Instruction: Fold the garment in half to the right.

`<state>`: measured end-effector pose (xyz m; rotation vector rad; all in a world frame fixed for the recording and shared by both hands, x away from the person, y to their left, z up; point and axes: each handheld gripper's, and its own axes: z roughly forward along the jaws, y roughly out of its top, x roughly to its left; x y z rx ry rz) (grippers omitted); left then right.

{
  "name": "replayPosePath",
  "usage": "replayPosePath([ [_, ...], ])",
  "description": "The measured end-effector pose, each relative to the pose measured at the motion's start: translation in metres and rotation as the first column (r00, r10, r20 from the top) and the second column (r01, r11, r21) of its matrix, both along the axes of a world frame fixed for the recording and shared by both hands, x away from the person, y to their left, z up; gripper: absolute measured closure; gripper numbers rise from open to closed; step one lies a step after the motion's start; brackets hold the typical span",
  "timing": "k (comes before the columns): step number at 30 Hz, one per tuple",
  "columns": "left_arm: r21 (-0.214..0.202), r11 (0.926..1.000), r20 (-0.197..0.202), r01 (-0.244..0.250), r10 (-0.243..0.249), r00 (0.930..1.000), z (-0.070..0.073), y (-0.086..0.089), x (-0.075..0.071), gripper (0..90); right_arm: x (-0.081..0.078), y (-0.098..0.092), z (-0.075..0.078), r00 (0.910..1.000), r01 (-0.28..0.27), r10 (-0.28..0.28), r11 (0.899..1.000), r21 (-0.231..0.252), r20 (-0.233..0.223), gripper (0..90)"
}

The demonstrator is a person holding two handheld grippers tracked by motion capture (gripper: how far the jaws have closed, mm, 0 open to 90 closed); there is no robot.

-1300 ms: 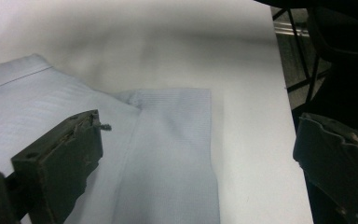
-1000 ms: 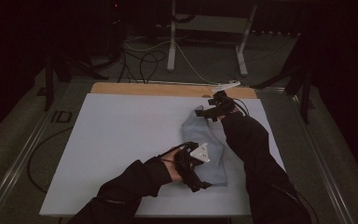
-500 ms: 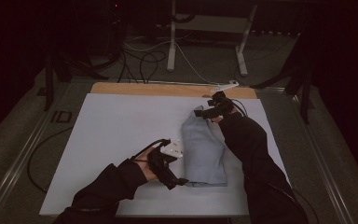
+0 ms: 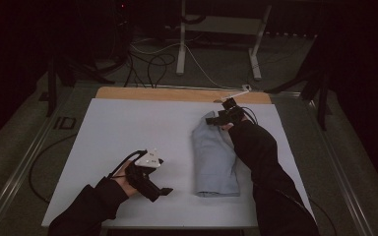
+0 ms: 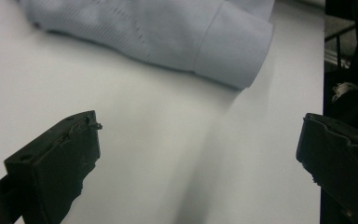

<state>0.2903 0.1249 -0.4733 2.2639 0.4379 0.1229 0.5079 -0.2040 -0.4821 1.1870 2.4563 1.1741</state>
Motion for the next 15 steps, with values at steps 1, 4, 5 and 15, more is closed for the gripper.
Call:
replayPosePath([
  [1, -0.009, 0.9999, -0.001, -0.008, 0.008, 1.0000, -0.002, 0.004, -0.001, 0.7, 0.001, -0.001, -0.003, 0.9999, 0.003, -0.003, 1.000, -0.004, -0.010, 19.7],
  [4, -0.031, 0.9986, -0.001, -0.044, 0.044, 0.9990, -0.005, 0.018, -0.004, 0.7, 0.005, -0.002, -0.012, 0.9990, 0.007, -0.008, 1.000, -0.021, -0.044, 20.0],
  [5, -0.042, 0.9978, 0.001, -0.052, 0.052, 0.9986, -0.005, 0.021, -0.004, 0.7, 0.005, -0.002, -0.016, 0.9985, 0.008, -0.010, 0.999, -0.033, -0.054, 20.8],
  [15, -0.075, 0.9879, 0.012, -0.136, 0.137, 0.9905, -0.017, 0.053, -0.015, 0.7, 0.005, -0.006, -0.030, 0.9976, -0.014, 0.008, 0.995, -0.096, -0.069, 76.9],
])
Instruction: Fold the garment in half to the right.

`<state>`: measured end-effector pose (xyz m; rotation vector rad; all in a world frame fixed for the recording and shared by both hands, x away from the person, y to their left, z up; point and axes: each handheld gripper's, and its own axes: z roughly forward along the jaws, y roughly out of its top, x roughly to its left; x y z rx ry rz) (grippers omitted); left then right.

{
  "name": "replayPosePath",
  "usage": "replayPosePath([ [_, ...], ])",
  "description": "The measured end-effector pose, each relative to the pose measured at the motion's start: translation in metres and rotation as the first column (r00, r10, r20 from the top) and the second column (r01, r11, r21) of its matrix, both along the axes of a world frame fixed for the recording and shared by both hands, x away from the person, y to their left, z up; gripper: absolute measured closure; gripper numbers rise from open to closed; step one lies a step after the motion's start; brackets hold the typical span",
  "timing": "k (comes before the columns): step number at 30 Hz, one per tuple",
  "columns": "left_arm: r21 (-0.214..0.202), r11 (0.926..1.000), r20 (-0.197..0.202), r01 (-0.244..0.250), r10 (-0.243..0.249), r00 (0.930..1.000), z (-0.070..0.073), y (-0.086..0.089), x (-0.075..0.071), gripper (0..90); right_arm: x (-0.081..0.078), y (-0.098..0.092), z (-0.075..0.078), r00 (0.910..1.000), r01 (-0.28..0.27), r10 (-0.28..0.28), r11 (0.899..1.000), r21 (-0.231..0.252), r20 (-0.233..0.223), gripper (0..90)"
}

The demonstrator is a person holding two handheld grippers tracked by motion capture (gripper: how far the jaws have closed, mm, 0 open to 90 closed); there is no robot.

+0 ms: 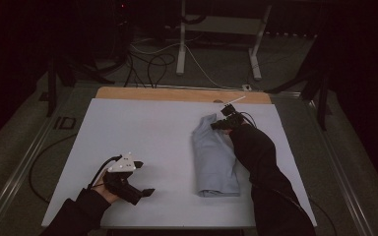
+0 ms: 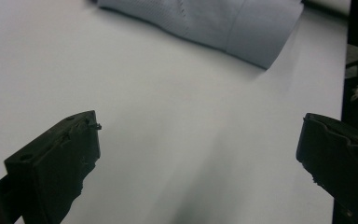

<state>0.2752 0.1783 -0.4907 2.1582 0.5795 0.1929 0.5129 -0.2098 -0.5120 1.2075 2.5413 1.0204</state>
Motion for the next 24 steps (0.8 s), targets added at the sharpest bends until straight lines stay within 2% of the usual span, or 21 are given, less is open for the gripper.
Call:
replayPosePath([
  [2, -0.003, 0.9999, -0.001, -0.013, 0.013, 0.9999, -0.003, 0.004, -0.002, 0.7, -0.001, 0.001, 0.001, 0.9999, -0.009, 0.009, 1.000, 0.002, 0.007, 83.7],
  [5, -0.016, 0.9995, -0.003, -0.026, 0.026, 0.9997, -0.008, 0.011, -0.005, 0.7, -0.004, 0.004, 0.007, 0.9986, -0.022, 0.021, 0.999, 0.027, 0.048, 84.6],
  [7, -0.033, 0.9988, -0.004, -0.035, 0.035, 0.9994, -0.010, 0.014, -0.006, 0.7, -0.003, 0.003, 0.009, 0.9985, -0.012, 0.009, 0.998, 0.061, 0.055, 84.7],
  [9, -0.036, 0.9984, -0.002, -0.045, 0.045, 0.9990, -0.011, 0.017, -0.006, 0.7, -0.003, 0.004, 0.008, 0.9983, -0.011, 0.008, 0.998, 0.059, 0.058, 84.7],
  [17, -0.025, 0.9957, 0.005, -0.090, 0.090, 0.9959, -0.014, 0.026, -0.006, 0.7, 0.001, 0.006, -0.005, 0.9996, 0.019, -0.018, 1.000, -0.023, 0.023, 84.4],
  [24, -0.033, 0.9941, 0.010, -0.104, 0.104, 0.9945, -0.016, 0.030, -0.006, 0.8, 0.002, 0.009, -0.005, 0.9991, 0.029, -0.027, 0.998, -0.060, 0.033, 79.6],
])
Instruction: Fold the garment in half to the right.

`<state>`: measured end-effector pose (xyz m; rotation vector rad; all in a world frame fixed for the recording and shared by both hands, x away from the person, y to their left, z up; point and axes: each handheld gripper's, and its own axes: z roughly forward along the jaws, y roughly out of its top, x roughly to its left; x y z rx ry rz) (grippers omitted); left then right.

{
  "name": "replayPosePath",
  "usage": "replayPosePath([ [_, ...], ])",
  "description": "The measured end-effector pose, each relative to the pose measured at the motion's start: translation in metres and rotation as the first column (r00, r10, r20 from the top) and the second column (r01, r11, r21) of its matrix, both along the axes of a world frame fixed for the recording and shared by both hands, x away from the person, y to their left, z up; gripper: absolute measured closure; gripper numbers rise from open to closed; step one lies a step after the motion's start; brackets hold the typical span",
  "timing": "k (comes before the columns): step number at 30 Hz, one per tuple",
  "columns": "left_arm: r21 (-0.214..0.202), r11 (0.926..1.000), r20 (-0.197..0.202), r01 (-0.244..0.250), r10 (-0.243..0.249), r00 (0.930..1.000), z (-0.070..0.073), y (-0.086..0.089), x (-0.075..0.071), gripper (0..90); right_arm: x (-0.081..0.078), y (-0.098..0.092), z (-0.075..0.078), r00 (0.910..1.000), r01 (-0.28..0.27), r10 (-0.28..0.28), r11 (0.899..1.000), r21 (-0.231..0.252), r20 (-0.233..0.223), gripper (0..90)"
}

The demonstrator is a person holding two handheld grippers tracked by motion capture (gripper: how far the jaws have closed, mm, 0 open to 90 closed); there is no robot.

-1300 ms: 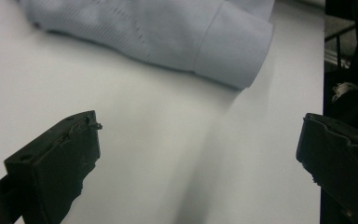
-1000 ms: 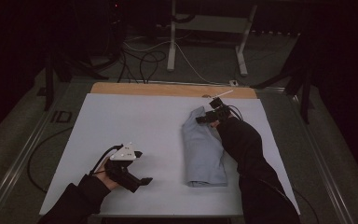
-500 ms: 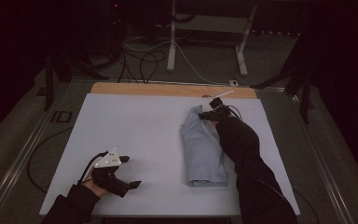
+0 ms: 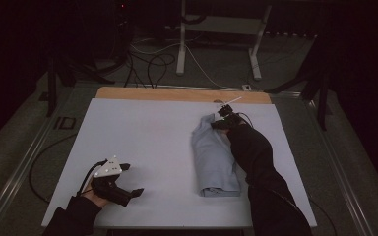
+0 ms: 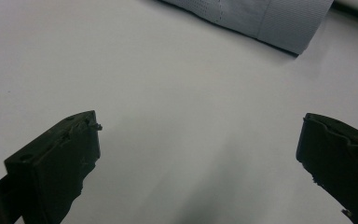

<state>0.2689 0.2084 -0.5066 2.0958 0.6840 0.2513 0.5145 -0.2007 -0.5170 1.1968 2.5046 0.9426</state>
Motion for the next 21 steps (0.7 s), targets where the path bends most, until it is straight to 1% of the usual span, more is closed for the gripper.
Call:
replayPosePath([
  [2, -0.007, 1.0000, -0.004, -0.002, 0.002, 1.0000, -0.001, 0.000, 0.001, 0.8, -0.001, 0.001, 0.001, 1.0000, 0.003, -0.003, 1.000, -0.014, 0.008, 73.2],
  [4, -0.005, 1.0000, -0.008, -0.001, 0.001, 1.0000, -0.002, 0.001, 0.001, 0.7, 0.000, 0.000, 0.001, 1.0000, 0.002, -0.001, 1.000, -0.011, 0.008, 66.9],
  [5, -0.003, 1.0000, -0.007, -0.001, 0.001, 1.0000, -0.003, 0.001, 0.001, 0.8, -0.001, 0.000, 0.001, 1.0000, 0.008, -0.008, 1.000, -0.006, 0.003, 62.0],
  [7, -0.004, 1.0000, -0.008, -0.001, 0.001, 1.0000, -0.003, 0.002, 0.002, 0.7, -0.001, -0.001, 0.003, 0.9999, 0.008, -0.008, 1.000, -0.010, 0.009, 51.5],
  [9, -0.013, 0.9999, -0.010, -0.004, 0.004, 0.9999, -0.003, 0.003, 0.002, 0.7, -0.002, -0.003, 0.005, 0.9999, 0.006, -0.006, 1.000, 0.007, 0.010, 40.7],
  [12, -0.016, 0.9999, -0.012, 0.000, 0.000, 0.9999, -0.004, 0.003, 0.002, 0.7, -0.004, -0.005, 0.009, 0.9999, 0.002, -0.002, 0.999, 0.038, 0.010, 28.4],
  [13, -0.018, 0.9998, -0.013, 0.000, 0.000, 0.9999, -0.005, 0.002, 0.002, 0.7, -0.005, -0.006, 0.011, 0.9999, -0.014, 0.014, 0.999, 0.051, 0.009, 23.5],
  [14, -0.018, 0.9998, -0.013, 0.001, -0.001, 0.9999, -0.005, 0.002, 0.001, 0.7, -0.006, -0.007, 0.013, 0.9997, -0.024, 0.023, 0.997, 0.067, 0.013, 22.0],
  [15, -0.017, 0.9999, -0.013, 0.002, -0.002, 0.9999, -0.005, 0.003, 0.001, 0.7, -0.007, -0.008, 0.014, 0.9997, -0.020, 0.019, 0.997, 0.074, 0.014, 21.8],
  [16, -0.016, 0.9999, -0.010, 0.002, -0.002, 0.9999, -0.005, 0.003, 0.001, 0.7, -0.008, -0.009, 0.016, 0.9997, -0.020, 0.018, 0.997, 0.078, 0.018, 20.2],
  [17, -0.018, 0.9998, -0.009, 0.003, -0.004, 1.0000, -0.005, 0.003, 0.001, 0.7, -0.010, -0.009, 0.018, 0.9994, -0.031, 0.030, 0.996, 0.080, 0.020, 17.4],
  [19, -0.020, 0.9998, -0.008, 0.002, -0.002, 1.0000, -0.005, 0.004, 0.001, 0.7, -0.012, -0.011, 0.022, 0.9990, -0.041, 0.039, 0.995, 0.086, 0.023, 16.6],
  [21, -0.020, 0.9998, -0.005, 0.002, -0.002, 1.0000, -0.004, 0.004, 0.000, 0.7, -0.017, -0.012, 0.027, 0.9987, -0.039, 0.036, 0.995, 0.091, 0.036, 15.3],
])
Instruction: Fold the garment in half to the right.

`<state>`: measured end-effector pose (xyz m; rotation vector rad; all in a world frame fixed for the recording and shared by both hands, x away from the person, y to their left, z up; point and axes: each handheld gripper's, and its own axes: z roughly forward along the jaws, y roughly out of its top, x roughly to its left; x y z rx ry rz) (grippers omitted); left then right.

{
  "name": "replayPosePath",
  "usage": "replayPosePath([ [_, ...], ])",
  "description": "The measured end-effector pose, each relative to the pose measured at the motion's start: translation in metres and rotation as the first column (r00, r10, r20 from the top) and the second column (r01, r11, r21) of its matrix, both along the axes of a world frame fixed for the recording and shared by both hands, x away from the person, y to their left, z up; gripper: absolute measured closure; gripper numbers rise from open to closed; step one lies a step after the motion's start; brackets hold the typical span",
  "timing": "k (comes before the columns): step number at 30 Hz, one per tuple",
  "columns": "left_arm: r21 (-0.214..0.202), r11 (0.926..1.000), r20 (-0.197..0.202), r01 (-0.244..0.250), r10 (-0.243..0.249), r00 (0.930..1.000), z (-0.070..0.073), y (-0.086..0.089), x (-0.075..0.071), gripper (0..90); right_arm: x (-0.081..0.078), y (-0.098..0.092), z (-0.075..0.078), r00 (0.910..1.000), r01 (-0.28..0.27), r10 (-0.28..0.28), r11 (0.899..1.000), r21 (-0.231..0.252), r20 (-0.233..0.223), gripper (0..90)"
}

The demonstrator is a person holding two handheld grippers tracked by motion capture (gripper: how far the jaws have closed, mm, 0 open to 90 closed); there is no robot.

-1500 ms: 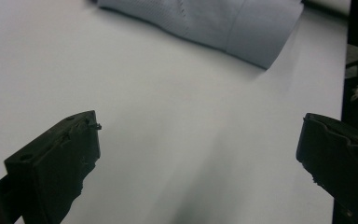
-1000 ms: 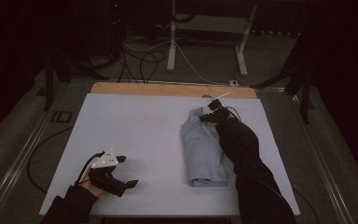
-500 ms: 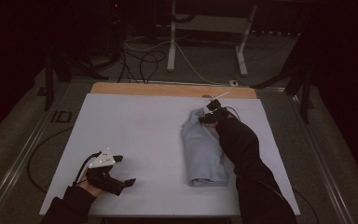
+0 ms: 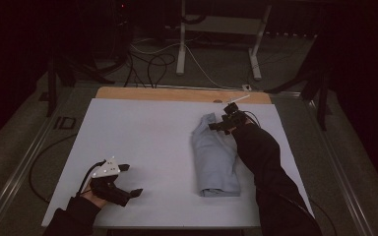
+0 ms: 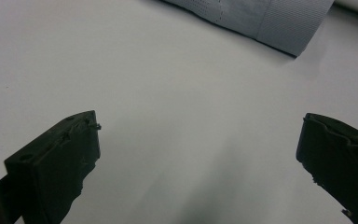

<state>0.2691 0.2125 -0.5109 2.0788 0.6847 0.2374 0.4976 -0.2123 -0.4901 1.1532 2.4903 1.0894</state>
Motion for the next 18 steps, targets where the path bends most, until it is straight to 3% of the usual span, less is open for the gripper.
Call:
replayPosePath([
  [4, -0.005, 1.0000, 0.005, 0.000, 0.000, 1.0000, 0.000, 0.000, 0.000, 0.7, -0.010, -0.001, 0.009, 0.9994, -0.018, 0.018, 1.000, -0.003, 0.028, 14.2],
  [10, -0.005, 1.0000, 0.007, 0.005, -0.005, 1.0000, 0.002, 0.001, -0.001, 0.7, -0.028, -0.003, 0.020, 0.9974, -0.044, 0.042, 0.999, 0.029, 0.058, 14.6],
  [18, -0.002, 1.0000, 0.008, 0.009, -0.009, 0.9999, 0.002, 0.001, -0.001, 0.7, -0.064, -0.002, 0.033, 0.9900, -0.114, 0.108, 0.991, 0.071, 0.091, 15.0],
])
